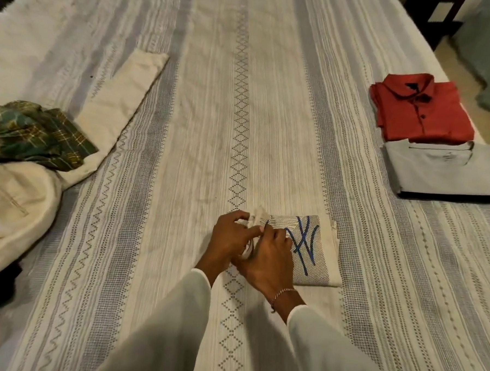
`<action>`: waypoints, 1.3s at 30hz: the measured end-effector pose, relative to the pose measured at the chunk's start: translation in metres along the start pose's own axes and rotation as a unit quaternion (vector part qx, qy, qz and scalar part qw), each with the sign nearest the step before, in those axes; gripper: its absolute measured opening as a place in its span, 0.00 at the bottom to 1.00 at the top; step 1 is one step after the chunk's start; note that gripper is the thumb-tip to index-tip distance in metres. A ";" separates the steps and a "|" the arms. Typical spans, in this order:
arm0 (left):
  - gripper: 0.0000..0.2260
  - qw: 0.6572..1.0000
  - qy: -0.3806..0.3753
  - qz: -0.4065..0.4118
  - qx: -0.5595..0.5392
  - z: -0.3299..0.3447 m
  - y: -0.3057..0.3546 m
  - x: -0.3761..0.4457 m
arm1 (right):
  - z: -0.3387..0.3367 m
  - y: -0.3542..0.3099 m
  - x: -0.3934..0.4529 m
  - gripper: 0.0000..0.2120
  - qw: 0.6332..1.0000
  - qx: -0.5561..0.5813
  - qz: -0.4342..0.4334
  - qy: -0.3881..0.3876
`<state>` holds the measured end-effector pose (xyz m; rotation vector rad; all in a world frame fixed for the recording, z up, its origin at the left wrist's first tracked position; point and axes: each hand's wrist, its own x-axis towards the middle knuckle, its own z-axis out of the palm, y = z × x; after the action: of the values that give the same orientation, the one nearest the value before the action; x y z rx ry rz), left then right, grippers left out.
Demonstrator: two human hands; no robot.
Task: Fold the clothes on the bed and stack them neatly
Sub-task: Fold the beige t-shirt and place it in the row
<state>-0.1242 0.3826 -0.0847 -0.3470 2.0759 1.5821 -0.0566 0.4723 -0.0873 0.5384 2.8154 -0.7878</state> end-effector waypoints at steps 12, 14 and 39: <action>0.25 0.994 -0.047 -0.087 -0.052 -0.018 0.030 -0.014 | -0.122 -0.001 -0.012 0.05 0.920 0.384 0.070 0.041; 0.33 0.985 -0.074 -0.132 -0.079 -0.012 0.021 -0.019 | -0.145 0.004 -0.016 0.06 0.876 0.475 0.084 0.008; 0.03 0.997 0.049 -0.038 0.048 0.085 -0.002 -0.003 | -0.084 0.212 0.037 0.07 0.914 0.366 0.163 0.061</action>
<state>-0.1002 0.4630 -0.1017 -0.4726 2.1771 1.4404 -0.0146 0.6962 -0.1246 1.1512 2.3359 -1.7704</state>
